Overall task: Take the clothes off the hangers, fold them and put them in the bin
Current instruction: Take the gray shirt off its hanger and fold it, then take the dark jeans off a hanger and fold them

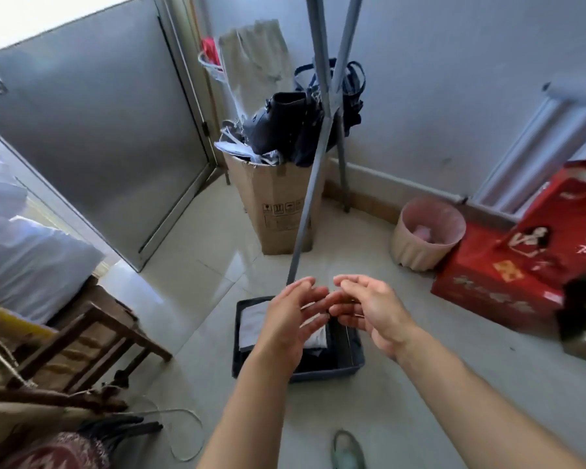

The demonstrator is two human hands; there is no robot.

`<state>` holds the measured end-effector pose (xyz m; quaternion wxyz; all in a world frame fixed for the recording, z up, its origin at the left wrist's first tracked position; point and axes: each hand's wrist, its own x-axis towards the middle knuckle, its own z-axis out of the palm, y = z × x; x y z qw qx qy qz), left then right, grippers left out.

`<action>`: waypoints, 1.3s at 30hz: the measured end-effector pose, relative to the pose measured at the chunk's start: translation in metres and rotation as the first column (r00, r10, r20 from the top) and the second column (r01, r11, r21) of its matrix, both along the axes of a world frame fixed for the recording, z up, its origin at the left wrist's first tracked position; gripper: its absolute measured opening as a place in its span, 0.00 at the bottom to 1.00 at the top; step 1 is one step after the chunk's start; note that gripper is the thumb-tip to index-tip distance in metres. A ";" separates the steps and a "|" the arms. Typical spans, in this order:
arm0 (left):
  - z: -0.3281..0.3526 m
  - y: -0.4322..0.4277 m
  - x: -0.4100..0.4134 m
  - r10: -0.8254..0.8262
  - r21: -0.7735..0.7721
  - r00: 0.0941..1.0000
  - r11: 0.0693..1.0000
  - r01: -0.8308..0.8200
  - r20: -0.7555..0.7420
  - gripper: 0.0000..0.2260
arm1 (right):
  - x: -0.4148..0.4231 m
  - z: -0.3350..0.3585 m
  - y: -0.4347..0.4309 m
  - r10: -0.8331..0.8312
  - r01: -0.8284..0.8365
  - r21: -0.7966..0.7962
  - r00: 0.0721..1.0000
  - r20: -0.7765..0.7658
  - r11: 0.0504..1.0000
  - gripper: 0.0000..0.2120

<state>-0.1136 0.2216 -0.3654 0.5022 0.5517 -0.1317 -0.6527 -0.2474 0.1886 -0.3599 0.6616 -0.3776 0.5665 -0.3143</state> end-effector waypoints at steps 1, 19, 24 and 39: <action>0.010 0.005 -0.007 -0.008 -0.011 1.000 1.000 0.008 -0.003 0.09 | -0.009 0.012 0.007 -0.015 0.015 -0.004 1.000 0.005 1.000 0.08; 0.145 0.075 -0.336 -0.559 -0.254 0.828 0.797 0.547 0.030 0.09 | -0.332 0.156 0.147 -0.546 0.524 -0.221 0.837 -0.047 0.823 0.07; 0.175 0.107 -0.468 -0.675 -0.280 0.737 0.714 0.642 -0.030 0.13 | -0.460 0.178 0.192 -0.653 0.604 -0.300 0.752 -0.093 0.738 0.07; 0.290 0.156 -0.745 -0.767 -0.439 0.628 0.523 0.731 0.132 0.10 | -0.773 0.319 0.233 -0.924 0.272 -0.887 0.199 -0.327 0.373 0.07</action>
